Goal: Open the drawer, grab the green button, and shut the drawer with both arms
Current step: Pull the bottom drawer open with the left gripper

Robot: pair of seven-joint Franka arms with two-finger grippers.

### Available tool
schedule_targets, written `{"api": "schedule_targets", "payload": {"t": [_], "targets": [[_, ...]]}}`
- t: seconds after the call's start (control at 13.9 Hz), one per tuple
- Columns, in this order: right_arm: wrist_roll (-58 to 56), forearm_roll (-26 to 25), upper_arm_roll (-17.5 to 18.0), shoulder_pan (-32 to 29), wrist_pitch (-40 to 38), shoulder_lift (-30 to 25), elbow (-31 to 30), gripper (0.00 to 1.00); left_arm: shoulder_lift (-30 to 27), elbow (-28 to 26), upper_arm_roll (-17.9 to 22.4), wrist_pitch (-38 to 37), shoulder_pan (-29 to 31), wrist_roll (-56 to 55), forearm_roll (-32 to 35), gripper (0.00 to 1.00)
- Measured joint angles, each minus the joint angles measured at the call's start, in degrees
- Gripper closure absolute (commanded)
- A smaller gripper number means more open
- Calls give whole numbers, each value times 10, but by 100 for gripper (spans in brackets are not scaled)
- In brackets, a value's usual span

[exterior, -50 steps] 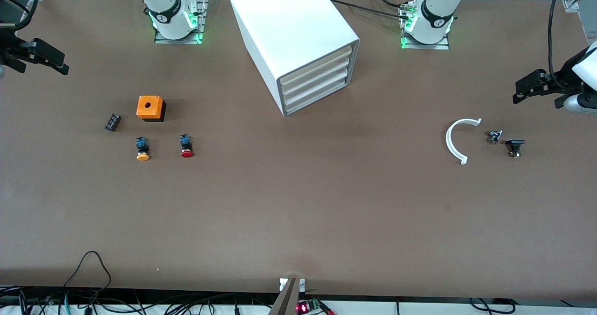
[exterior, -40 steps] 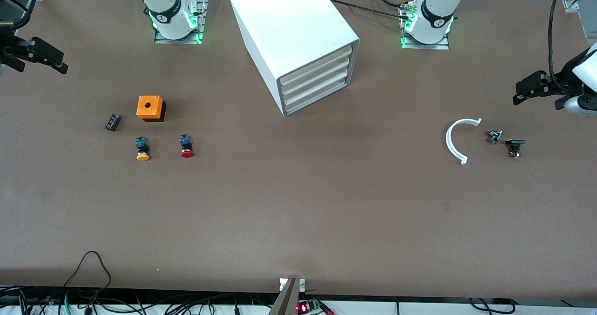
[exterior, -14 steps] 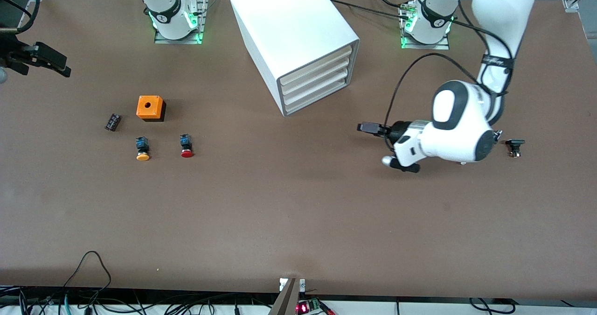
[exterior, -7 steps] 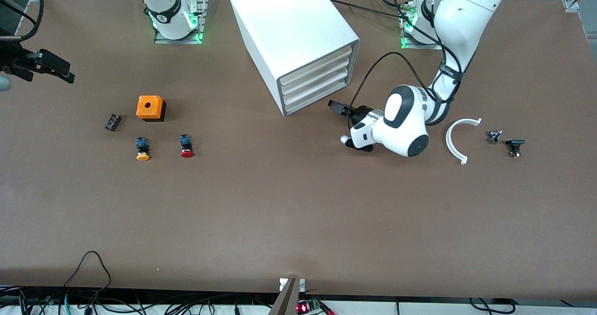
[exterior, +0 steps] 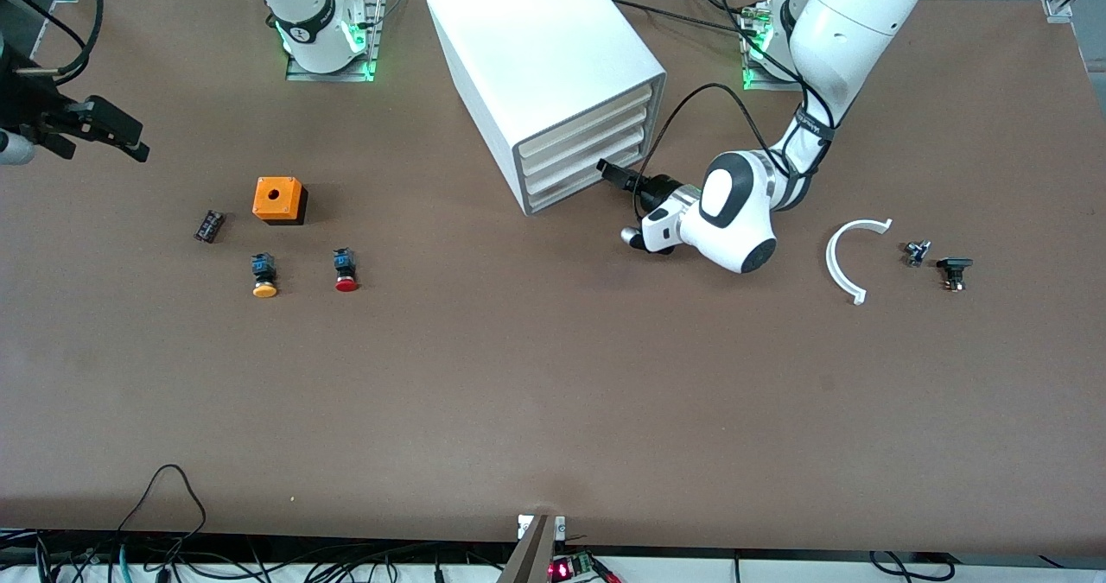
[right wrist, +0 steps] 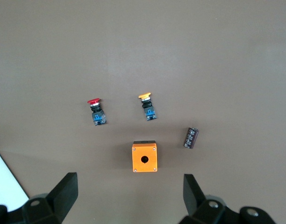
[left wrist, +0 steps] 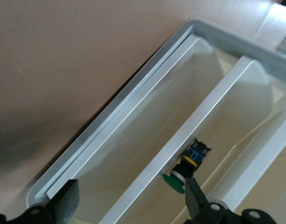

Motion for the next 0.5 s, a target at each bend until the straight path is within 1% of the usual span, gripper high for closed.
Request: {"api": "schedule_targets", "payload": {"t": [0.14,0.29,0.36,0.43,0.5], "targets": [[0,0,0,0,6,-17,-21,0,1,-8,-3,0,0,2,-1,1],[0,0,1,0,10,-7,-23,0,6,-12,-11,1,0,4,-15,2],[0,0,1,2,16,4,-21,0,9,-12,-16,2,0,4,-21,4],[0,0,2,4,19,16,-18,0,12,-12,-20,5,0,4,-23,10],[0,0,3,7,20,29,-14,0,17,-13,-25,10,-1,5,-24,27]]}}
